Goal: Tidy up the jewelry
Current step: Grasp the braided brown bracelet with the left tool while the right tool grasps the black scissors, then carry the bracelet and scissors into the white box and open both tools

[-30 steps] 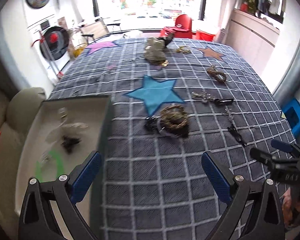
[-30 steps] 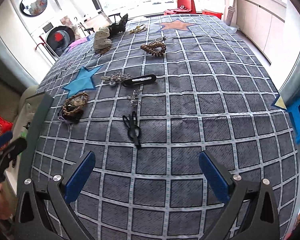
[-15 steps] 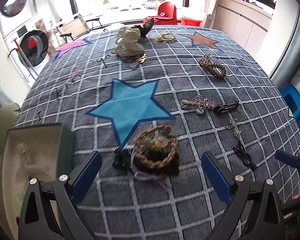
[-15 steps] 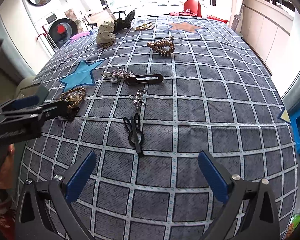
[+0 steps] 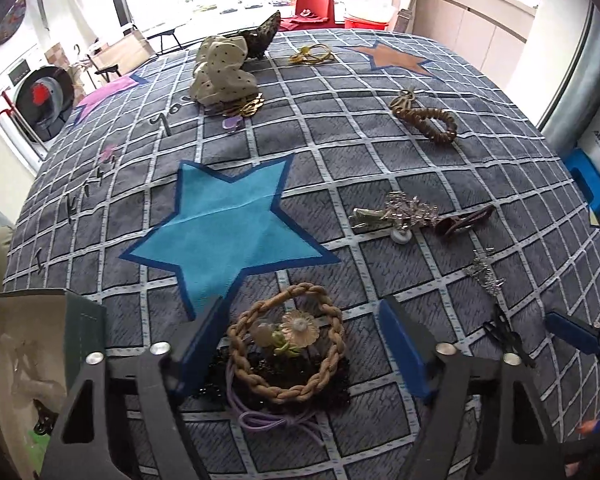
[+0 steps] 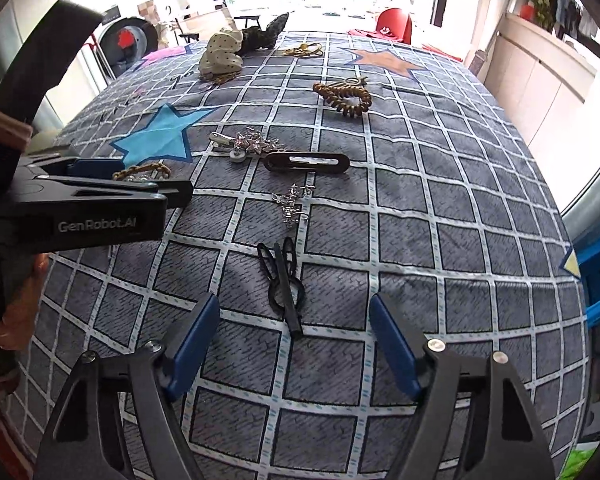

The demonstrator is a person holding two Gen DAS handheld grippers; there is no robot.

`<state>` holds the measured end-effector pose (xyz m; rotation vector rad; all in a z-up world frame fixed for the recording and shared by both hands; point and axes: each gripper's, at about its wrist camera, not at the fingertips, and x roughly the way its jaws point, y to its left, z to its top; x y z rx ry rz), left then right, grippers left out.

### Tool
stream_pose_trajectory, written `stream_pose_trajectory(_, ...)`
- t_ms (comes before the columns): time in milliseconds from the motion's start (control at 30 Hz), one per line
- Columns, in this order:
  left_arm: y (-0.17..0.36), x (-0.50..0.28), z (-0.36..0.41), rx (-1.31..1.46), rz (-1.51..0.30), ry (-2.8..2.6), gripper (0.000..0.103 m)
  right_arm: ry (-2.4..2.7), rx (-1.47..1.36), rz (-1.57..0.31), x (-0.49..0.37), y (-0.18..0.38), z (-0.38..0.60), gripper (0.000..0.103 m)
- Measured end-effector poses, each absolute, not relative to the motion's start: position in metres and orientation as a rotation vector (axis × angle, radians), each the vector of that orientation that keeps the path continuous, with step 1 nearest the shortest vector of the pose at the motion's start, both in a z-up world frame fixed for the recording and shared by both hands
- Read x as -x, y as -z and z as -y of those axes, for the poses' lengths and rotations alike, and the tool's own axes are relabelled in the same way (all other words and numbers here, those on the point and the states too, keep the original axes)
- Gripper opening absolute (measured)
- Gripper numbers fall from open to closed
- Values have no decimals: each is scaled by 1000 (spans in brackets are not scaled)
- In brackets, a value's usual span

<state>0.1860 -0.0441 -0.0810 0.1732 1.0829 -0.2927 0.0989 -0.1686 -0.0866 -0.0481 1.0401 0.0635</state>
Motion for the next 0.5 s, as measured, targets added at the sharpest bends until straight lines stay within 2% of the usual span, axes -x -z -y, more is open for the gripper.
stream_pose_trajectory(67, 79, -186, 46, -175, -1077, 306, 59, -68, 60, -1033, -98, 87, 166, 75)
stream_pose_trajectory(133, 77, -185, 47, -182, -1073, 315, 37, -72, 62, -1031, -98, 86, 165, 72)
stream_pose_trajectory(167, 76, -185, 47, -181, -1073, 316, 37, -75, 64, -1030, -97, 85, 165, 68)
stream_pose_trajectory(200, 75, -184, 46, -175, -1068, 316, 33, -77, 65, -1028, -97, 85, 164, 66)
stream_pose_trajectory(267, 71, -183, 43, -162, -1056, 320, 9, -80, 69, -1025, -96, 84, 162, 55)
stream_pose_trajectory(400, 62, -178, 38, -133, -1028, 310, 8, -85, 61, -1019, -95, 83, 161, 36)
stream_pose_trajectory(467, 56, -174, 34, -116, -1015, 311, 8, -82, 54, -1016, -94, 82, 162, 18)
stream_pose_trajectory(500, 53, -172, 33, -110, -1009, 310, 8, -81, 48, -1016, -94, 82, 163, 18)
